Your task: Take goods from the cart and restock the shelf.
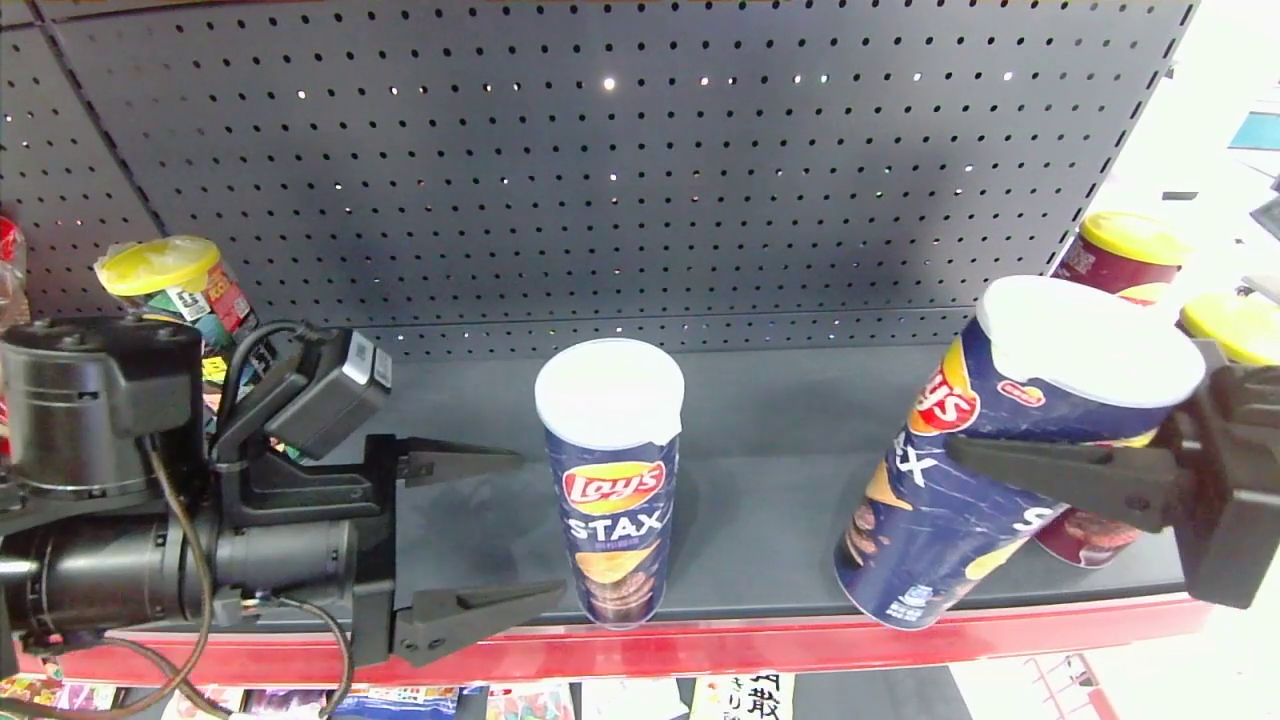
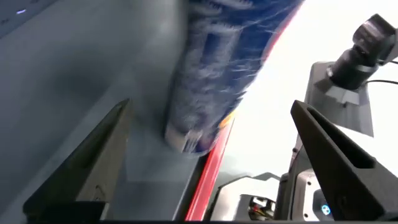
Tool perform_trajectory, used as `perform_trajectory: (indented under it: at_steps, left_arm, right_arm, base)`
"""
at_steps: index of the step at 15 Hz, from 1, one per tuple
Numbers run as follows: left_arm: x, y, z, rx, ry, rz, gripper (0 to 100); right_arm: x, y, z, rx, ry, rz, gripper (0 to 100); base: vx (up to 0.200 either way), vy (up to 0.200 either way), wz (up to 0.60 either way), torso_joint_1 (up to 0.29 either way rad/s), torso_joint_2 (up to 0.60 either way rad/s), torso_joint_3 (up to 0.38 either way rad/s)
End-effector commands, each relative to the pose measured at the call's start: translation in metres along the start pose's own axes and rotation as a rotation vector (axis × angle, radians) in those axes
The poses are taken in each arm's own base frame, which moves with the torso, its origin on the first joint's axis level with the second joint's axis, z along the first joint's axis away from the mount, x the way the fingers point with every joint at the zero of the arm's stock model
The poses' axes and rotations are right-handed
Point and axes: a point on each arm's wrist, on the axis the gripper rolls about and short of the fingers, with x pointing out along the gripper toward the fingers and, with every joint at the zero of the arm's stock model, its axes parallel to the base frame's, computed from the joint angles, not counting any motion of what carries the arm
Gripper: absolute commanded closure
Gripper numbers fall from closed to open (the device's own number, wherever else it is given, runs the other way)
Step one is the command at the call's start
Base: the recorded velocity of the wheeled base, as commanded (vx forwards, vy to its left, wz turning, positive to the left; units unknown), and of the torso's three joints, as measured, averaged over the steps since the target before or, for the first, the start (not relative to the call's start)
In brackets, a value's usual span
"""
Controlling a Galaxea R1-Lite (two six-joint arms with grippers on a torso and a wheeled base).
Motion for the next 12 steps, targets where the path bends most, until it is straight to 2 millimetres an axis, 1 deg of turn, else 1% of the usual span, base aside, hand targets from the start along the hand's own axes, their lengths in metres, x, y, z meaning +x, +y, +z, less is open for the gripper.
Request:
perform_trajectory:
  at_steps: [1, 2, 5, 7, 8, 12]
  left_arm:
    - [-0.018, -0.005, -0.006, -0.001, -0.012, 0.043, 0]
    - [-0.025, -0.009, -0.008, 0.001, -0.016, 0.085, 0]
    - [-0.032, -0.010, -0.008, -0.016, -0.012, 0.217, 0]
    - [-0.036, -0.014, -0.006, -0.045, -0.029, 0.221, 0]
    - [-0.037, -0.015, -0.008, -0.049, -0.027, 0.222, 0]
    - [-0.045, -0.023, -0.015, -0.065, -0.024, 0.277, 0]
  right_arm:
    - [0.025, -0.007, 0.006, 0.005, 0.030, 0.027, 100]
    - [0.036, -0.011, 0.010, 0.005, 0.035, 0.034, 100]
    - [0.063, -0.019, 0.019, 0.007, 0.041, 0.053, 100]
    - [0.083, -0.027, 0.019, 0.010, 0.043, 0.051, 100]
    - [0.099, -0.034, 0.020, -0.005, 0.008, 0.044, 100]
    - [0.141, -0.047, 0.027, -0.012, -0.014, 0.063, 100]
  base:
    - [0.000, 0.000, 0.00, 0.000, 0.00, 0.000]
    - [0.000, 0.000, 0.00, 0.000, 0.00, 0.000]
    - [0.000, 0.000, 0.00, 0.000, 0.00, 0.000]
    - [0.000, 0.000, 0.00, 0.000, 0.00, 0.000]
    - [0.000, 0.000, 0.00, 0.000, 0.00, 0.000]
    - [0.000, 0.000, 0.00, 0.000, 0.00, 0.000]
